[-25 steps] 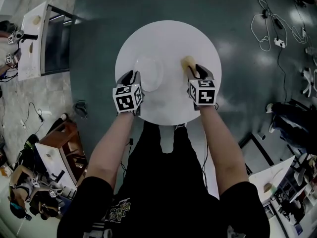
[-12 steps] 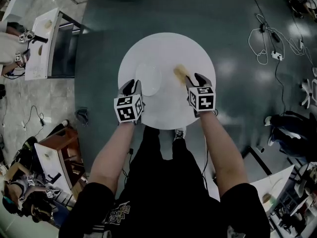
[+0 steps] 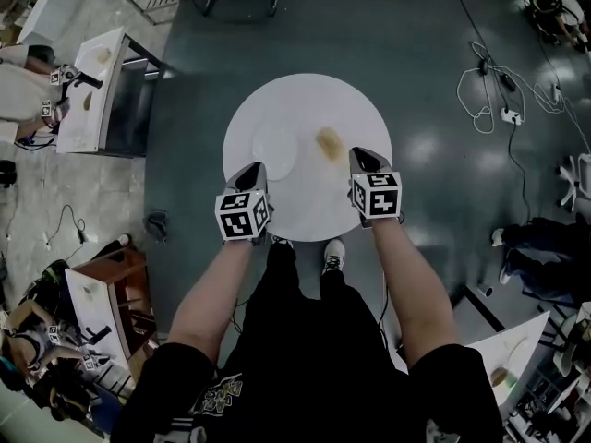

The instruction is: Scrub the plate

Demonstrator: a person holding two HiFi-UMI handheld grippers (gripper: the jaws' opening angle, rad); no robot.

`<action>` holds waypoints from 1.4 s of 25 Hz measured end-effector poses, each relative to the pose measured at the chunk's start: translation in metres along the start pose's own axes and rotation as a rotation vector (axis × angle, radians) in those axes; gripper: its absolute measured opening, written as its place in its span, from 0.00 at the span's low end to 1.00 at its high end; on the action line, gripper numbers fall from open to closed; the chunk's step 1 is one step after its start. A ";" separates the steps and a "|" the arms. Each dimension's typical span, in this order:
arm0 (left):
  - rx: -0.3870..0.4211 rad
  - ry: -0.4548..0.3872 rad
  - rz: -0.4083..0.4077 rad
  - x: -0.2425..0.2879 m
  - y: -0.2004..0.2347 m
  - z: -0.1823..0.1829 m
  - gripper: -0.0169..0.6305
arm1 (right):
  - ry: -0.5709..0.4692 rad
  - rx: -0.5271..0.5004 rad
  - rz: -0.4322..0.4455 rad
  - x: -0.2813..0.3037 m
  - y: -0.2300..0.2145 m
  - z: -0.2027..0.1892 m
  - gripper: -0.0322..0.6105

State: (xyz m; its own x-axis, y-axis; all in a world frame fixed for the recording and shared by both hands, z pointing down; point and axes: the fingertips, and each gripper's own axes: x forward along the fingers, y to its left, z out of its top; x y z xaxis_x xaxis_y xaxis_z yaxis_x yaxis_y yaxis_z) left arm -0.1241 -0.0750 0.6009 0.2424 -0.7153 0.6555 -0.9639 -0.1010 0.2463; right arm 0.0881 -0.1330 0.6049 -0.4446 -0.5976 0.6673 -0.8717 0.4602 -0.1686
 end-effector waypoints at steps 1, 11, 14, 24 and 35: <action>0.007 -0.007 -0.016 -0.007 -0.009 0.003 0.04 | -0.012 -0.012 0.009 -0.009 0.002 0.004 0.08; 0.027 -0.125 -0.028 -0.079 -0.075 0.029 0.04 | -0.159 -0.099 0.127 -0.095 0.020 0.041 0.08; 0.031 -0.148 -0.025 -0.100 -0.092 0.024 0.04 | -0.188 -0.121 0.164 -0.120 0.028 0.038 0.08; -0.029 -0.205 0.003 -0.146 -0.141 -0.010 0.04 | -0.228 -0.158 0.278 -0.191 0.045 0.022 0.08; -0.026 -0.193 -0.069 -0.192 -0.139 -0.033 0.04 | -0.224 -0.140 0.316 -0.219 0.104 -0.004 0.08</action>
State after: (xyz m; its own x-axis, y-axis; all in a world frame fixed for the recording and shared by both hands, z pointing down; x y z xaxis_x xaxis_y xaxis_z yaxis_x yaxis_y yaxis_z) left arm -0.0328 0.0994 0.4643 0.2796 -0.8267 0.4883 -0.9420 -0.1380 0.3058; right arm 0.0961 0.0484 0.4446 -0.7335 -0.5337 0.4209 -0.6553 0.7196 -0.2296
